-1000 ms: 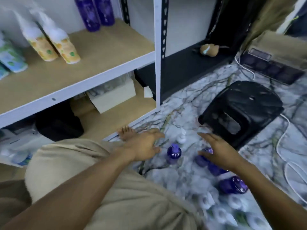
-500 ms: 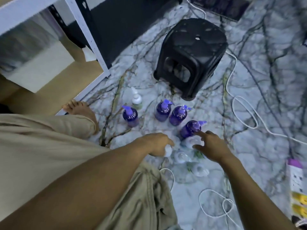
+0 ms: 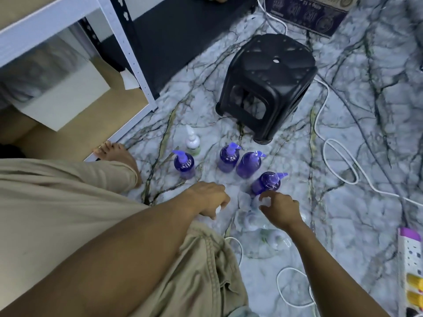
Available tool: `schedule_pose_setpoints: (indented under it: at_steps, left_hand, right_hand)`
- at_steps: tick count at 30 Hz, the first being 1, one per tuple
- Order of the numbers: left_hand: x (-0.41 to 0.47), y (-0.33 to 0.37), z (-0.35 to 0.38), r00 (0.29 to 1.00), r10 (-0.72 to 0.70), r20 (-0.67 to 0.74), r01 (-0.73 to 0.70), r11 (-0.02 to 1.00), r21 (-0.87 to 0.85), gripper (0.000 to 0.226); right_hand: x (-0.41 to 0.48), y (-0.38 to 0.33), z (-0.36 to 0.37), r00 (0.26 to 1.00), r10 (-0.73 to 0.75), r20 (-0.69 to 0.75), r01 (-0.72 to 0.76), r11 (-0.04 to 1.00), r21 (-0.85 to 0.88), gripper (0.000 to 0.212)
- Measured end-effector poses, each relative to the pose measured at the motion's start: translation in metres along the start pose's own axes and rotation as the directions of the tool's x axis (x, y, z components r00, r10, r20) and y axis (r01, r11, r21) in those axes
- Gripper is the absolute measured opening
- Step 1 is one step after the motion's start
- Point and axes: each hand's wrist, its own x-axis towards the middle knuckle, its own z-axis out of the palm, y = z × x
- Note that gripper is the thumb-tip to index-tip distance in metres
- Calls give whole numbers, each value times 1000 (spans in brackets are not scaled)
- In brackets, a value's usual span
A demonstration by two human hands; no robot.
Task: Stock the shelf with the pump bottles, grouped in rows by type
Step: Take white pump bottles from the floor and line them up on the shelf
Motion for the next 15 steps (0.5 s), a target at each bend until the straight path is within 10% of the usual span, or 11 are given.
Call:
schedule_pose_setpoints:
  at_steps: [15]
  left_hand:
    - [-147,-76,-88,862,-178,-475,97,977,-189,17]
  right_hand:
    - [-14,-169,-150,829,-507,-234,445,853,-271,23]
